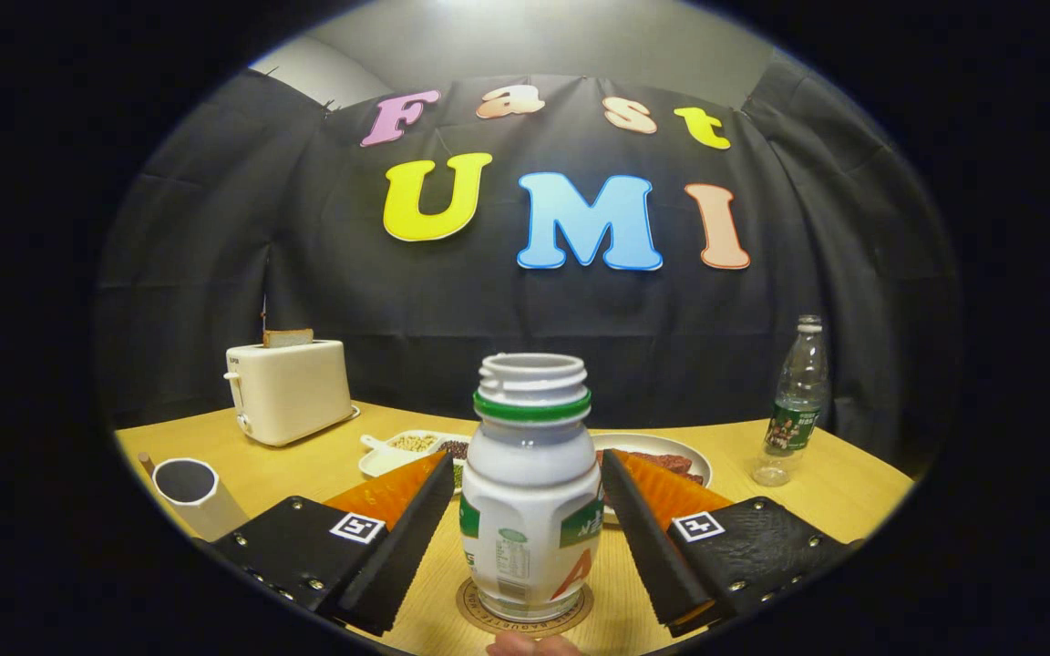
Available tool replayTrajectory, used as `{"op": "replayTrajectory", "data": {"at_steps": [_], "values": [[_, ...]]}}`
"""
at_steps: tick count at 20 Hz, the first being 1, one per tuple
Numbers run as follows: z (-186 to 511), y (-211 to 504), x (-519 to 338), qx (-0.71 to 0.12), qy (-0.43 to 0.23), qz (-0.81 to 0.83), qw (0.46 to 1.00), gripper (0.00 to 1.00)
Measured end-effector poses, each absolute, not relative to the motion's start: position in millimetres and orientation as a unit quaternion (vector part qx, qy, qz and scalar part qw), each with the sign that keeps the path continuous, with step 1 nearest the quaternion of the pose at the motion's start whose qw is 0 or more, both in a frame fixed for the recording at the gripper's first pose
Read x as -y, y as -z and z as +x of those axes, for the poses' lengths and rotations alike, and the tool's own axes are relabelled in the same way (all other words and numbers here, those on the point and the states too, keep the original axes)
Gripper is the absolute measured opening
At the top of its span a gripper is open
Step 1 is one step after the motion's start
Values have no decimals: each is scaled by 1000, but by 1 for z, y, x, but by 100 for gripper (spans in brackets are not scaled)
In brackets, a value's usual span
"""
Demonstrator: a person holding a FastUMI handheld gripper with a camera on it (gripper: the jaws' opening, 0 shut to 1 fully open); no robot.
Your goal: Take the bottle from table, then pour the juice into the cup, finally place the bottle on the coaster
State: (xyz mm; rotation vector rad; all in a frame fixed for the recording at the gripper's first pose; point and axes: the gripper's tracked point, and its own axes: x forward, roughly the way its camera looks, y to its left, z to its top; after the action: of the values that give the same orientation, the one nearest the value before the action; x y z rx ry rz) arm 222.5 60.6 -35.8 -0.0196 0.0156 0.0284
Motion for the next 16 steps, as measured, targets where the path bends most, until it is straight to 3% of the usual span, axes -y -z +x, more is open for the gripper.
{"op": "replayTrajectory", "data": {"at_steps": [16], "values": [[118, -104, -63, 31, 14, 6, 999, 99]]}}
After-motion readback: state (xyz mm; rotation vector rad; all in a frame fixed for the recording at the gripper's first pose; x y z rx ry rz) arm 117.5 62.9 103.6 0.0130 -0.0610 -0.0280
